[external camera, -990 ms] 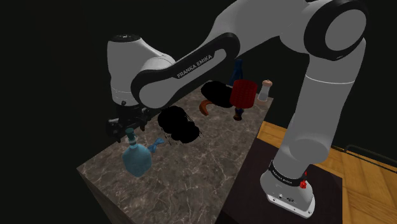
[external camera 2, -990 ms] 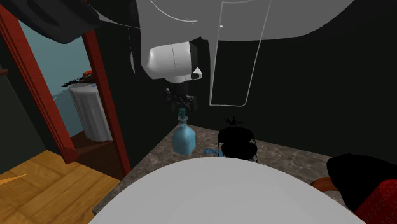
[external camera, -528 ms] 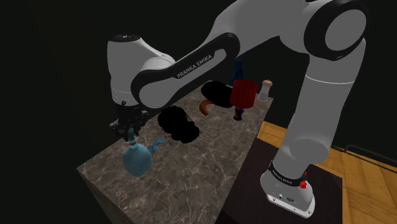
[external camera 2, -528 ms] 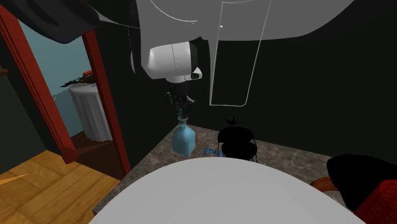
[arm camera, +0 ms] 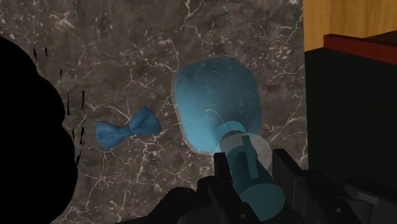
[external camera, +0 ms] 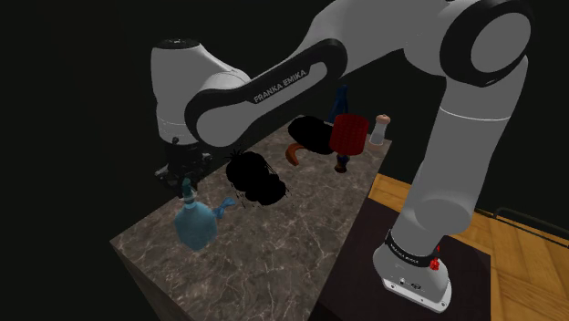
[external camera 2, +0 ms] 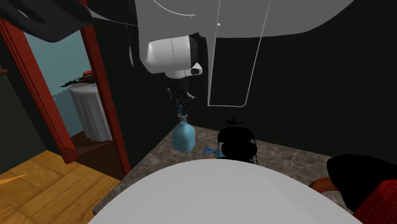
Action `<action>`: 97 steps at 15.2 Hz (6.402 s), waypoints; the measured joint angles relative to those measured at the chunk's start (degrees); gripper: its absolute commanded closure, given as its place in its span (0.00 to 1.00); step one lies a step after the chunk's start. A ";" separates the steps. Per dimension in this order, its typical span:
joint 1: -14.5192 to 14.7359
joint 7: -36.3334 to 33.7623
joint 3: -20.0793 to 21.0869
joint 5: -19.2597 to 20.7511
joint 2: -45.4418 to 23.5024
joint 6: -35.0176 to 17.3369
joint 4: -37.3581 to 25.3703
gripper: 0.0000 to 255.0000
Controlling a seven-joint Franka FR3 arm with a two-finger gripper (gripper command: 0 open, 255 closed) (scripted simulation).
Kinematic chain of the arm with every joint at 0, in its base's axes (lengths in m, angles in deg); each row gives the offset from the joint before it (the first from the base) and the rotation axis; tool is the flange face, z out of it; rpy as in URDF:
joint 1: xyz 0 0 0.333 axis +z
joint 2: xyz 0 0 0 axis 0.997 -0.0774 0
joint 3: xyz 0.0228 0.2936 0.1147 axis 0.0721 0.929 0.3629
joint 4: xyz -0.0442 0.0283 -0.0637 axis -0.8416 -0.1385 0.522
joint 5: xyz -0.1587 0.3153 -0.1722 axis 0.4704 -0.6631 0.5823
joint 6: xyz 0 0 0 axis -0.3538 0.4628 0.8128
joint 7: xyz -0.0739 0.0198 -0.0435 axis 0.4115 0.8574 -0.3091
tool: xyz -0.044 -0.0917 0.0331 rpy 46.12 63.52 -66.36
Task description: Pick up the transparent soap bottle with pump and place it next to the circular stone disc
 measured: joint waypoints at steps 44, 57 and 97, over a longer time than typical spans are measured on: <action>1.25 1.99 1.11 -0.85 -0.52 34.26 -34.76 1.00; -0.99 5.96 -0.01 -1.83 0.17 41.84 -41.96 1.00; -20.38 50.90 -26.35 -13.87 20.91 30.62 -9.64 1.00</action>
